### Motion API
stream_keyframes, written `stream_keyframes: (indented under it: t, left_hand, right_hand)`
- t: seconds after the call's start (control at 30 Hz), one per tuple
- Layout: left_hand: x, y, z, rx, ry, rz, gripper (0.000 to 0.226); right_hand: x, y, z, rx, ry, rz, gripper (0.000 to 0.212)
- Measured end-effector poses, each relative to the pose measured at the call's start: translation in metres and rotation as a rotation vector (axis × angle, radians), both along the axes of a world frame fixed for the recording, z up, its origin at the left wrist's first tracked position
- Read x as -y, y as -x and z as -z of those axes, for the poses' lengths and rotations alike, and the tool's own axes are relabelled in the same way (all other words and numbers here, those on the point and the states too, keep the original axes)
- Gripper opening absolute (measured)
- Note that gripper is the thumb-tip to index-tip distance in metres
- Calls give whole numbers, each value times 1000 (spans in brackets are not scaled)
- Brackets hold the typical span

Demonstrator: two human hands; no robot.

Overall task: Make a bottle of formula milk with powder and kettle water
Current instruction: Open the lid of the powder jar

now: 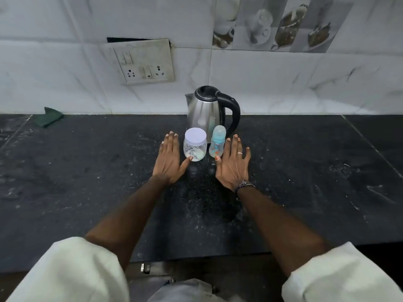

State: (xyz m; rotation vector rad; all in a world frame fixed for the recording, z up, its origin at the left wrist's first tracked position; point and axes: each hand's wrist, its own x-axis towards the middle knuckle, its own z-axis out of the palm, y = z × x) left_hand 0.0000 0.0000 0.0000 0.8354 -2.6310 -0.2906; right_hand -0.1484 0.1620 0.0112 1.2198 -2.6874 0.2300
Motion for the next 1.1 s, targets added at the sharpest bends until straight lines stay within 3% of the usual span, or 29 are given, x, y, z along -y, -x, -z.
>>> stream_keyframes:
  t: [0.2,0.47,0.67,1.1]
  left_hand:
    - [-4,27,-1,-260,-498,-240,113]
    - [11,53,18,-297,-724,-236,143]
    - [7,66,24,-423,-712,-146,110]
    - [-9,56,27,-482,-681,-174,95]
  right_hand:
    - [0,-2,3,99,47,77,67]
    - [-10,3,18,130,84,108,56]
    - [-22,7,26,156,96,105,52]
    - [-35,12,27,153,114,100,50]
